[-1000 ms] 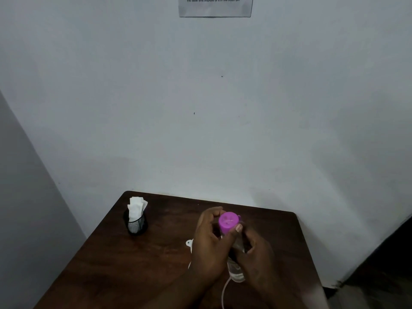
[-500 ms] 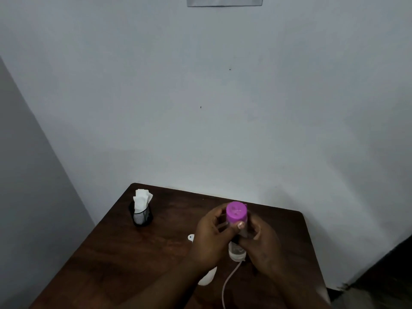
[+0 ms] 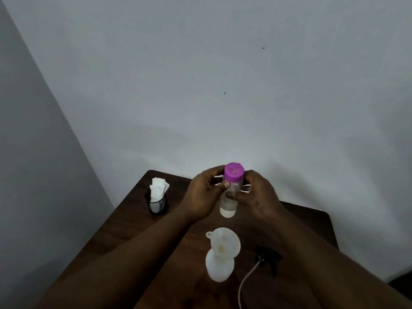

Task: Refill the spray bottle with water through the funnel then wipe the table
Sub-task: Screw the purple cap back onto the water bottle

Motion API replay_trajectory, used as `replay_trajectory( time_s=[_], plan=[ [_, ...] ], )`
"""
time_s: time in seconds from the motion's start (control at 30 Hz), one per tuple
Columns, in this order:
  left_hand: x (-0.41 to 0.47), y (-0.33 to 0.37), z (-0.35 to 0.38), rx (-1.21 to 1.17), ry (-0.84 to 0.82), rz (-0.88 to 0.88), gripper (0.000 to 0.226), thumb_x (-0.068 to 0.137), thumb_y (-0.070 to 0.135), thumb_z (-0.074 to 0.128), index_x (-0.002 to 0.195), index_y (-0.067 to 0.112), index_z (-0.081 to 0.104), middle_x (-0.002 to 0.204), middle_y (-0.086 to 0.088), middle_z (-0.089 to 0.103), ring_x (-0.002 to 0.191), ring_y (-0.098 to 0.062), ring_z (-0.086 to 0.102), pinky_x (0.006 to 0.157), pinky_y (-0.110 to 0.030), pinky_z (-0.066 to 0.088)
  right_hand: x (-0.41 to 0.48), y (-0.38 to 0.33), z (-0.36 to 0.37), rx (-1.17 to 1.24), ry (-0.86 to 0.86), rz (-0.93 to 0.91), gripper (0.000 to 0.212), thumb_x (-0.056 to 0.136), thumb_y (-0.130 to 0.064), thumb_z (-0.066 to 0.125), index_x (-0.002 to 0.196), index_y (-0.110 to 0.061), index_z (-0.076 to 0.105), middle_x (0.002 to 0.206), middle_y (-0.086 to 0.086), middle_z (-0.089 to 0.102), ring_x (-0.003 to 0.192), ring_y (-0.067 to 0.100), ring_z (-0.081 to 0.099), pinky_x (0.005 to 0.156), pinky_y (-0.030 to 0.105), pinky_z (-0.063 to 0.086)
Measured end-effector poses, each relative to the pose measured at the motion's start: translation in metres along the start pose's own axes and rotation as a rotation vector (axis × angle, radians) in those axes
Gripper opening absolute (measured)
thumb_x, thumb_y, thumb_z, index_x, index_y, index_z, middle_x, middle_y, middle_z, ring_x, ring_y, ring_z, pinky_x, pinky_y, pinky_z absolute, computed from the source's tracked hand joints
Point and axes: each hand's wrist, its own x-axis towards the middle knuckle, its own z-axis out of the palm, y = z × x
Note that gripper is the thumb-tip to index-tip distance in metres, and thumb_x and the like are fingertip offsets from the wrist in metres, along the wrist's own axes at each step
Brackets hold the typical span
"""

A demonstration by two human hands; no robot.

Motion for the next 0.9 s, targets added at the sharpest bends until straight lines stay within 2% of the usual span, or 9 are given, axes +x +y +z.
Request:
replay_trajectory(
  time_s=[0.13,0.2,0.3,0.43,0.6,0.73,0.8,0.87,0.9],
  plan=[
    [0.029,-0.031,-0.029,0.041,0.027,-0.035,0.041,0.092,0.009,0.072,0.132,0.015,0.066,0.124,0.006,0.072,0.111,-0.008,0.069,0.096,-0.030,0.058,0.036,-0.002,0.030,0.006,-0.030,-0.019,0.060,0.068,-0.024,0.090,0.123,-0.023,0.064,0.107,-0.011,0.069,0.094,0.008,0.067,0.077,0.019,0.051],
    [0.037,-0.049,-0.041,0.038,0.033,-0.068,0.041,0.091,0.008,0.074,0.131,0.015,0.067,0.123,0.006,0.073,0.109,-0.008,0.070,0.094,-0.031,0.059,0.051,0.001,0.047,-0.004,-0.051,-0.012,0.063,0.068,-0.024,0.090,0.126,-0.022,0.064,0.111,-0.009,0.070,0.096,0.009,0.065,0.076,0.013,0.047],
    [0.045,-0.082,-0.058,0.070,0.036,-0.113,0.041,0.089,0.010,0.076,0.128,0.017,0.068,0.119,0.009,0.073,0.107,-0.004,0.070,0.092,-0.029,0.059,0.071,0.013,0.077,-0.025,-0.094,0.001,0.068,0.068,-0.025,0.090,0.130,-0.019,0.062,0.121,-0.003,0.070,0.106,0.014,0.065,0.087,0.023,0.051],
    [0.044,-0.122,-0.075,0.123,0.062,-0.165,0.043,0.086,0.013,0.079,0.128,0.016,0.068,0.120,0.006,0.073,0.111,-0.009,0.069,0.097,-0.039,0.058,0.089,0.030,0.112,-0.026,-0.170,0.028,0.069,0.068,-0.024,0.090,0.131,-0.019,0.061,0.123,-0.001,0.070,0.111,0.018,0.065,0.097,0.035,0.053],
    [0.039,-0.160,-0.090,0.175,0.090,-0.175,0.040,0.083,0.012,0.082,0.121,0.015,0.069,0.116,0.007,0.074,0.110,-0.007,0.068,0.098,-0.033,0.056,0.110,0.047,0.146,-0.063,-0.273,0.018,0.070,0.067,-0.020,0.091,0.131,-0.019,0.061,0.124,-0.001,0.069,0.115,0.016,0.062,0.100,0.032,0.050],
    [0.036,-0.182,-0.095,0.168,0.099,-0.204,0.038,0.082,0.008,0.082,0.117,0.013,0.069,0.114,0.006,0.074,0.107,-0.006,0.069,0.095,-0.026,0.055,0.121,0.054,0.163,-0.105,-0.327,0.011,0.069,0.069,-0.025,0.089,0.132,-0.017,0.061,0.125,0.001,0.068,0.116,0.016,0.061,0.102,0.036,0.049],
    [0.033,-0.189,-0.095,0.161,0.106,-0.221,0.037,0.082,0.008,0.081,0.117,0.012,0.068,0.113,0.006,0.074,0.106,-0.004,0.068,0.093,-0.020,0.054,0.123,0.057,0.168,-0.117,-0.356,0.015,0.065,0.072,-0.027,0.087,0.131,-0.017,0.061,0.125,0.002,0.068,0.115,0.014,0.061,0.097,0.024,0.047],
    [0.030,-0.195,-0.095,0.140,0.112,-0.242,0.037,0.084,0.008,0.080,0.118,0.012,0.067,0.114,0.005,0.073,0.106,-0.003,0.068,0.091,-0.015,0.053,0.125,0.061,0.171,-0.139,-0.371,0.011,0.063,0.074,-0.026,0.086,0.131,-0.017,0.061,0.125,0.002,0.068,0.113,0.011,0.059,0.087,0.008,0.038],
    [0.030,-0.197,-0.095,0.128,0.114,-0.248,0.037,0.084,0.008,0.080,0.119,0.012,0.067,0.115,0.005,0.073,0.106,-0.003,0.068,0.090,-0.014,0.052,0.125,0.063,0.171,-0.148,-0.373,0.007,0.063,0.075,-0.025,0.086,0.132,-0.017,0.060,0.125,0.002,0.068,0.114,0.011,0.059,0.084,0.004,0.034]
  ],
)
